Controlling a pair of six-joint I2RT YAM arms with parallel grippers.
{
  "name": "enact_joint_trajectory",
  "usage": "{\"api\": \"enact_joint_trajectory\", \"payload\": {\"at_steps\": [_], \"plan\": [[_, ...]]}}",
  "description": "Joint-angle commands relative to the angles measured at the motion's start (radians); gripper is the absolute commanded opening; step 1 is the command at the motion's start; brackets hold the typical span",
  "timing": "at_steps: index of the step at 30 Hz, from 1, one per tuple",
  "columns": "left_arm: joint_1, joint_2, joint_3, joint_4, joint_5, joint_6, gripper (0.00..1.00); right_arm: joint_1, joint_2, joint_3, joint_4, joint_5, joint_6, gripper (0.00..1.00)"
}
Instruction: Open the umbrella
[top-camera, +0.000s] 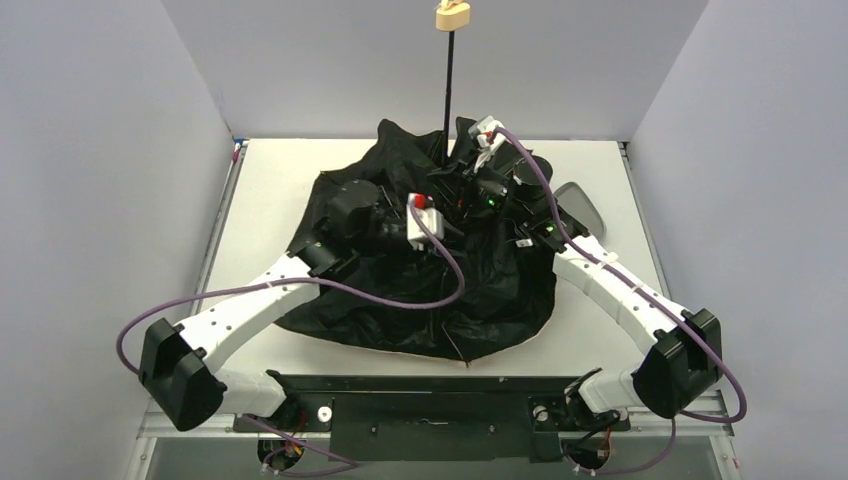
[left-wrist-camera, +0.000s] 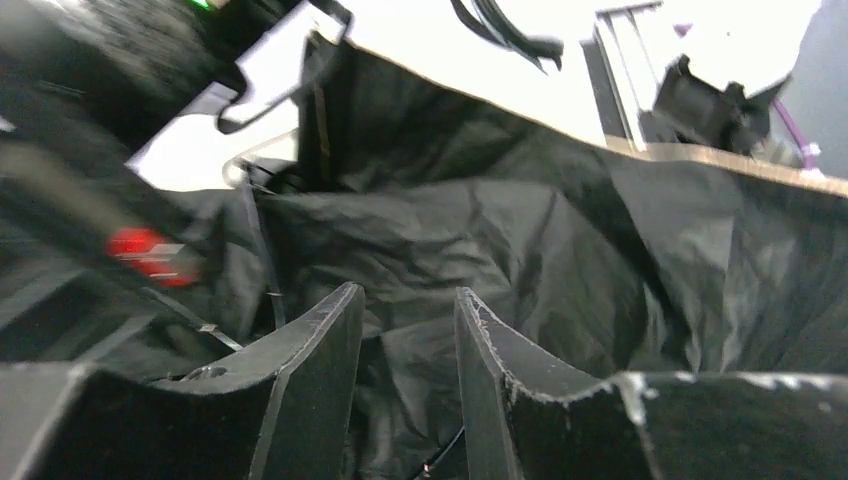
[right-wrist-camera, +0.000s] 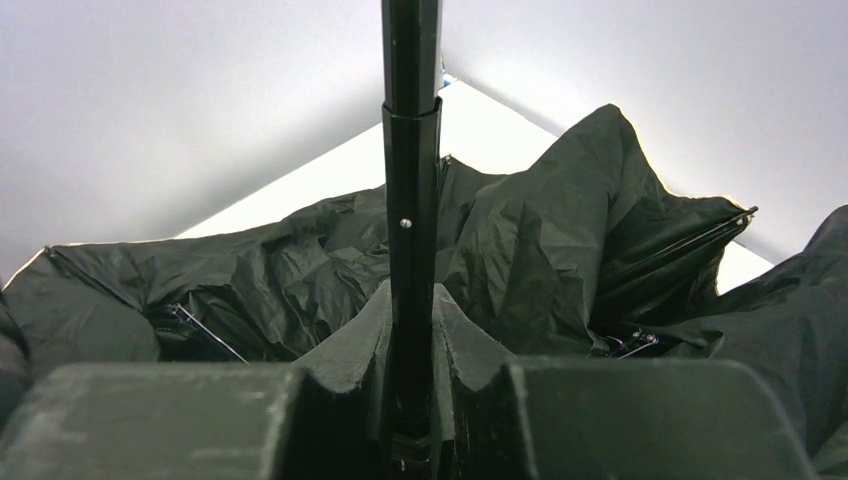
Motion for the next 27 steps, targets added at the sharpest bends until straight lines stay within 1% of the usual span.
{"api": "enact_joint_trajectory", "payload": {"at_steps": [1, 4, 8, 10, 13, 16, 19, 21, 23, 25, 26, 27], "plan": [[-0.069, 0.044, 0.024, -0.226, 0.008, 0.237, 0.36, 0.009, -0.015, 0.073, 0.11, 0.015, 0.011, 0.0], [-0.111, 0.043, -0.039, -0.272, 0.007, 0.296, 0.35, 0.003, -0.013, 0.091, 0.119, 0.015, 0.012, 0.0], [-0.116, 0.037, -0.121, -0.232, 0.005, 0.255, 0.34, -0.008, 0.007, 0.132, 0.134, 0.005, 0.024, 0.0], [-0.118, 0.044, -0.147, -0.237, -0.003, 0.271, 0.34, -0.016, 0.017, 0.151, 0.145, 0.005, 0.03, 0.0], [-0.12, 0.059, -0.176, -0.282, -0.015, 0.283, 0.36, -0.027, 0.034, 0.185, 0.166, -0.002, 0.045, 0.0], [-0.118, 0.046, -0.236, -0.314, -0.037, 0.311, 0.39, -0.048, 0.043, 0.199, 0.188, -0.013, 0.069, 0.0], [-0.11, 0.013, -0.283, -0.324, -0.062, 0.327, 0.41, -0.058, 0.037, 0.185, 0.191, -0.024, 0.072, 0.0], [-0.1, -0.005, -0.284, -0.328, -0.062, 0.313, 0.41, -0.061, 0.029, 0.169, 0.192, -0.03, 0.067, 0.0], [-0.086, -0.038, -0.265, -0.304, -0.055, 0.27, 0.44, -0.06, 0.023, 0.154, 0.193, -0.049, 0.059, 0.0], [-0.073, -0.082, -0.236, -0.214, -0.056, 0.167, 0.47, -0.056, 0.016, 0.14, 0.19, -0.058, 0.044, 0.0], [-0.068, -0.095, -0.222, -0.145, -0.062, 0.088, 0.47, -0.056, 0.012, 0.129, 0.184, -0.059, 0.04, 0.0], [-0.058, -0.116, -0.184, -0.115, -0.065, 0.053, 0.48, -0.055, 0.009, 0.123, 0.181, -0.059, 0.03, 0.0]]}}
